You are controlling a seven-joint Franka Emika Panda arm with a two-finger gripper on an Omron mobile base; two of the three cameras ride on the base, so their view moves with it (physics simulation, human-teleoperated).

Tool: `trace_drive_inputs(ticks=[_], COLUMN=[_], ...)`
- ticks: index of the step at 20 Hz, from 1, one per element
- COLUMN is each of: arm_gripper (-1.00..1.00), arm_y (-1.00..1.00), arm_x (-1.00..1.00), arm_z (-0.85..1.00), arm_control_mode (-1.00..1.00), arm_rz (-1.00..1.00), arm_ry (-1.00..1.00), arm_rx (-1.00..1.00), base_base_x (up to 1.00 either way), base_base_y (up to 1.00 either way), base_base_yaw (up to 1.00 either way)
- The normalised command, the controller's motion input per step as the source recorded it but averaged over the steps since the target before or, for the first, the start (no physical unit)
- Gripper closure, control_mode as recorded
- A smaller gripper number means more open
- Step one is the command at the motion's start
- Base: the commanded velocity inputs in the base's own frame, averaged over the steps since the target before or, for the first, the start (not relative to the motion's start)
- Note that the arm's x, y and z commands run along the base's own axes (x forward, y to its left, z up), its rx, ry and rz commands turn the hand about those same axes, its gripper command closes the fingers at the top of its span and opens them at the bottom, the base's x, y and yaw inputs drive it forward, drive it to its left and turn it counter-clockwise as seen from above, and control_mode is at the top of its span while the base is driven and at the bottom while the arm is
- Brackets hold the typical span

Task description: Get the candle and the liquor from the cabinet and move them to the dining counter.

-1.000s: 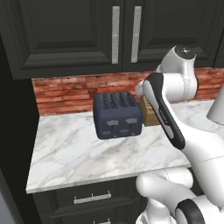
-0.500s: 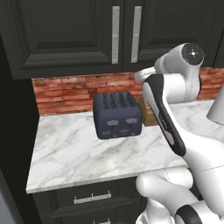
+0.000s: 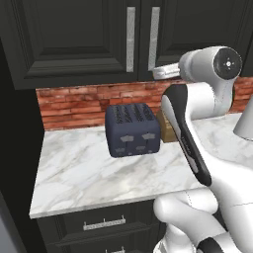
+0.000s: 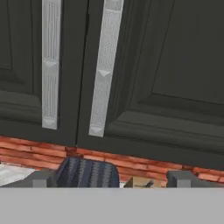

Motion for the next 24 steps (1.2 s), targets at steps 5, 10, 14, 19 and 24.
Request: trace_drive_inputs(ticks=[5, 10, 14, 19, 24], arm_gripper=[-1.0, -1.0, -1.0, -1.0, -1.0], arm_y=[0.0, 0.0, 0.04, 0.11, 0.05], arm_x=[-0.36, -0.3, -0.07, 0.05, 0.32], arm_z=[0.1, 0.0, 0.0, 0.0, 0.0], arm_control_mode=[-1.0, -1.0, -1.0, -1.0, -1.0], arm_rz=[0.0, 0.0, -0.03, 0.0, 0.04], arm_ry=[-0.17, -0.17, -0.16, -0.15, -0.13], arm_rx=[0.0, 0.06, 0.07, 0.11, 0.11], base_base_x=[0.0, 0.0, 0.0, 0.0, 0.0], base_base_y=[0.0, 0.0, 0.0, 0.0, 0.0], base_base_yaw=[0.0, 0.0, 0.0, 0.0, 0.0])
